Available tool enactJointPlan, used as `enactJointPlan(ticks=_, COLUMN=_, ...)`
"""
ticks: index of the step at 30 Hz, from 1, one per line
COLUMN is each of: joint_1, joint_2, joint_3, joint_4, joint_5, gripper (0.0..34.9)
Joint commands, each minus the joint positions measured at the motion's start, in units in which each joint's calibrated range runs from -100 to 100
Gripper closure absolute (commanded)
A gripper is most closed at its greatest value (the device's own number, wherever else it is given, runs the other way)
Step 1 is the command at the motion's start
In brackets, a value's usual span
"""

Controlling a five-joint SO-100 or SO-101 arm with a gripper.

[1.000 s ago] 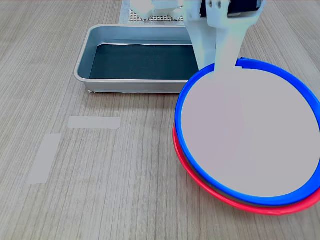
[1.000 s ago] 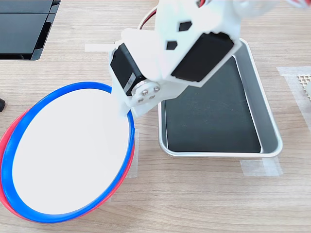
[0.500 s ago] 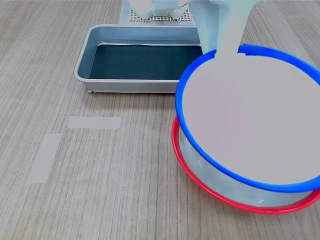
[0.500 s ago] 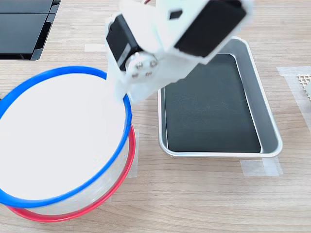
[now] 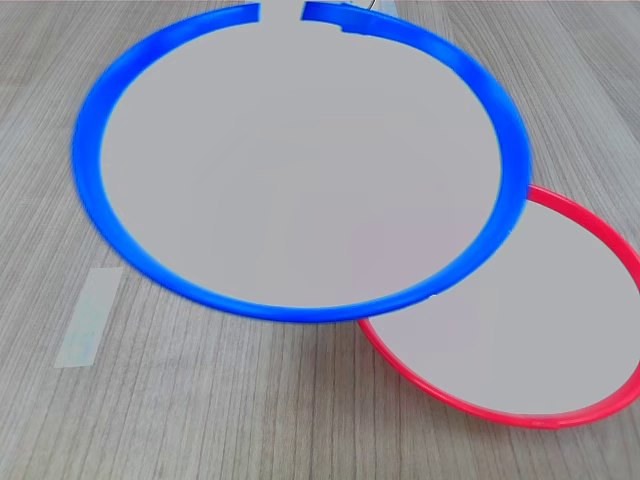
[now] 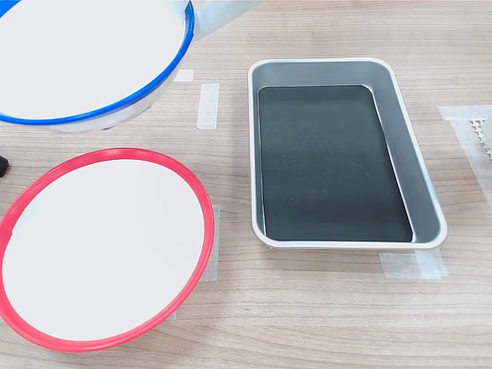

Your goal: Lift the stacked dish and set it down on the table.

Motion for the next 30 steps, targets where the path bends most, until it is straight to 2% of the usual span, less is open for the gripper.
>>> enactJointPlan(ticks=1, joint_1=4.11, joint_2=-2.60, joint_3=-0.30, joint_4=-0.11, joint_5=1.95, gripper=34.9)
enactJointPlan(ticks=10, joint_1=9.57, joint_2=0.55, joint_3=8.17, joint_4=-5.89, joint_5=5.37, gripper=34.9)
enactJointPlan(ticks=19, joint_1=13.33, joint_2=8.74, joint_3=8.62, joint_4=-10.43, joint_5=6.89, gripper=34.9)
enactJointPlan(ticks=30, joint_1=14.18, joint_2=11.98, joint_3=11.08, joint_4=-12.82, joint_5=8.16, gripper=34.9)
